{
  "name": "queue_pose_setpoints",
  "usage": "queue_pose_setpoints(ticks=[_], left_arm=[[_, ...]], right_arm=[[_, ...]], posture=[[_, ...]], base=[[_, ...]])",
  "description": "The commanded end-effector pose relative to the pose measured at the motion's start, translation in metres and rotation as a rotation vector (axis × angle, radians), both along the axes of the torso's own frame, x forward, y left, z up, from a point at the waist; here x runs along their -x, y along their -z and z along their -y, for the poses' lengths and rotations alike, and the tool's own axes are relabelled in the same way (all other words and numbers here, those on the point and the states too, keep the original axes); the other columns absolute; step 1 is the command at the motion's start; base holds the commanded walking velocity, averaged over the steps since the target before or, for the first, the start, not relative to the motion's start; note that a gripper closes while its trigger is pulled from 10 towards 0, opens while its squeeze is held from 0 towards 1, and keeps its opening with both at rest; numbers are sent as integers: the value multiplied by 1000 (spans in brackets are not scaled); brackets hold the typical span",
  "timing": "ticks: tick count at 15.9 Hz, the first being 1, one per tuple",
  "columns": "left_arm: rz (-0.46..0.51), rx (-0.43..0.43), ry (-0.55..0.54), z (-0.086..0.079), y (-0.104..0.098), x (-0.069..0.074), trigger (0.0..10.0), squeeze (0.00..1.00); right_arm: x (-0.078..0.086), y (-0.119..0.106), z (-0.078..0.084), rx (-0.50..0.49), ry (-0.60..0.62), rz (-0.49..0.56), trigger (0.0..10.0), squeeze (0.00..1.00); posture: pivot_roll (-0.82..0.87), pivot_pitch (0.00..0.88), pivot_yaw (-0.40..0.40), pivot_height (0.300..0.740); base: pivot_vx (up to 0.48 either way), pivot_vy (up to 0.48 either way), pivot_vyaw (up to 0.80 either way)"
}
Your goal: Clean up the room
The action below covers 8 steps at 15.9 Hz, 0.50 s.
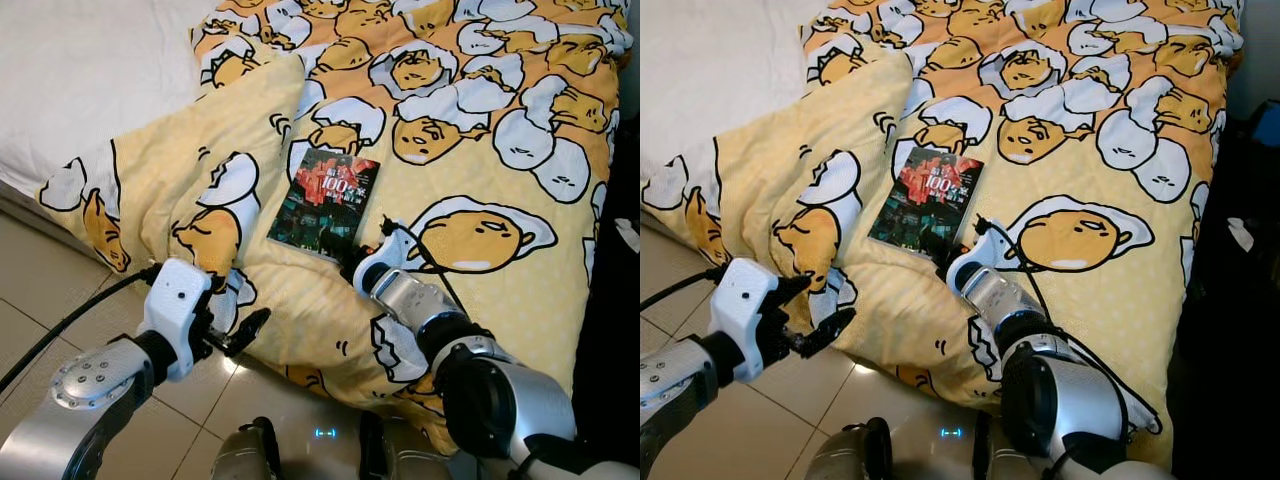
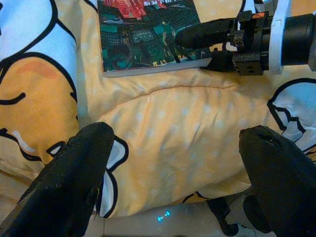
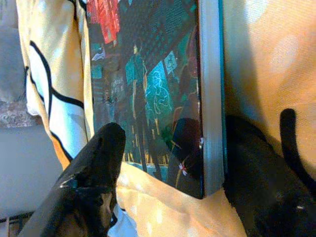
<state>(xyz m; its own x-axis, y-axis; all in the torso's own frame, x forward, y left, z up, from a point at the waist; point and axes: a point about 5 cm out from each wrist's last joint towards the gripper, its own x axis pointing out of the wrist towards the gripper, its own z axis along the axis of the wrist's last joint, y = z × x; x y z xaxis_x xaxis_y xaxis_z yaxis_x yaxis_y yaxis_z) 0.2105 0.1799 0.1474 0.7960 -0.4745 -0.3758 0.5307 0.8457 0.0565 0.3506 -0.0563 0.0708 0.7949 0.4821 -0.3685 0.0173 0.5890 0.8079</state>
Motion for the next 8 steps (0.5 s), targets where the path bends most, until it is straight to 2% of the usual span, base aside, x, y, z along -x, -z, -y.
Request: queue_pose_setpoints(ticks=[1,4,8], left_arm=[[-6,-10,7,-2,-2,5,10000,0],[-11,-14,4,-3,-2,7,10000,0],[-6,-3,-2,-3,-2,6,10000,0]], right_arm=[[18,20,-16,-41,-24,-123,78,0],[12,6,-28,-175,26,-103,0,0],[3,-9,-31,-296,84,-74,0,0]], posture=[[199,324,30,740],[205,322,29,740],[195,302,27,740]], base=[[0,0,0],[0,0,0],[0,0,0]])
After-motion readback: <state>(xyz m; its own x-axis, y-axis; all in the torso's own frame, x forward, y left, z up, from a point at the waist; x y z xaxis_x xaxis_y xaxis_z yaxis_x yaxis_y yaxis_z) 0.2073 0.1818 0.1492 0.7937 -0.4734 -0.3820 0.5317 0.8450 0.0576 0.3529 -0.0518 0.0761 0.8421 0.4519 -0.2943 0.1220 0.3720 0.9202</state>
